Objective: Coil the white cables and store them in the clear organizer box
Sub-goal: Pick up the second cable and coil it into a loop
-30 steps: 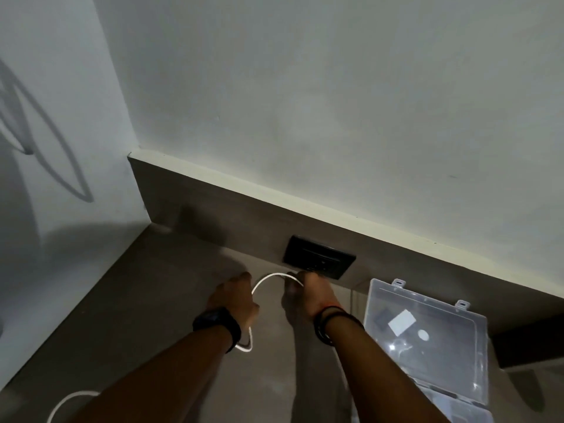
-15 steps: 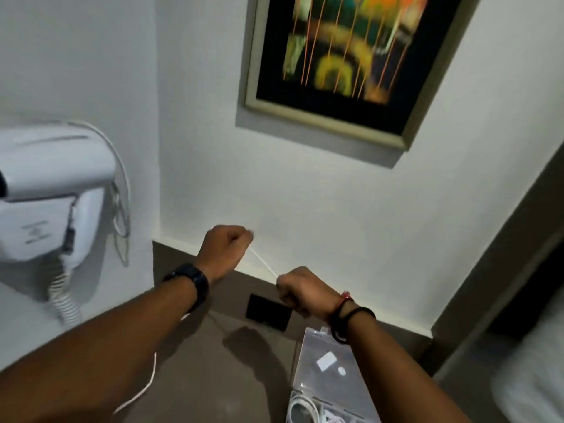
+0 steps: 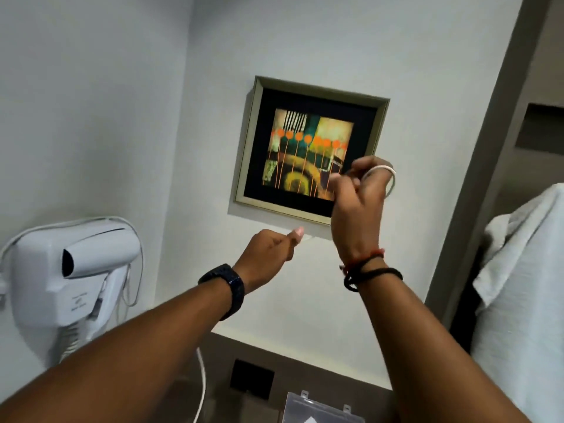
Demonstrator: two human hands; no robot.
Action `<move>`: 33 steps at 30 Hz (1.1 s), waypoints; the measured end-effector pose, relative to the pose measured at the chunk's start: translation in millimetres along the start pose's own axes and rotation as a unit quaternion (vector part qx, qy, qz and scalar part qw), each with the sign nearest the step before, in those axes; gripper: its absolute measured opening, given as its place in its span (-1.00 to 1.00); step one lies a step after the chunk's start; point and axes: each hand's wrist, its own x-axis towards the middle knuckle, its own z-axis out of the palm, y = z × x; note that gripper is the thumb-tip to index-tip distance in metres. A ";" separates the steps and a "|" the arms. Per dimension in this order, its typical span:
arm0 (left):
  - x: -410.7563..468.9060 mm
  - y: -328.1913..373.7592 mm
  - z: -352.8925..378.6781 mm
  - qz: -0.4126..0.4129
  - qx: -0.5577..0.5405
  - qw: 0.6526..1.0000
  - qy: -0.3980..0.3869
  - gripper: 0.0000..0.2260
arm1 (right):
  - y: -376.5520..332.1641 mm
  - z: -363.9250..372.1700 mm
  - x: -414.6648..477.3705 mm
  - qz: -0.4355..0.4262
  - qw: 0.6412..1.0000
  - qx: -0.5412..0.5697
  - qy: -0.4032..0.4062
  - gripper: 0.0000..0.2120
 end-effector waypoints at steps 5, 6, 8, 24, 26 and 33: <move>6.8 11.1 -15.2 0.088 0.105 0.989 0.059 -0.46 | 30.5 -18.9 -16.9 -0.074 0.822 -0.520 -0.221 -0.57; 9.5 13.1 -18.9 0.099 0.119 0.985 0.075 -0.46 | 28.4 -20.4 -21.4 -0.010 0.802 -0.524 -0.286 -0.48; 13.9 15.4 -25.2 0.100 0.127 0.982 0.094 -0.47 | 17.9 -21.7 -27.5 0.153 0.824 -0.372 -0.400 -0.41; 15.7 36.9 0.3 0.114 0.023 0.991 0.061 -0.47 | 5.0 -36.5 1.6 -0.113 0.838 -0.513 -0.148 -0.62; 23.5 39.5 -9.8 0.119 0.057 0.987 0.092 -0.48 | 11.3 -39.6 -12.4 -0.001 0.811 -0.512 -0.284 -0.46; 21.6 28.5 -7.0 0.010 -0.039 0.998 0.048 -0.56 | -32.3 -20.7 -16.9 0.276 0.829 0.206 -0.441 -0.63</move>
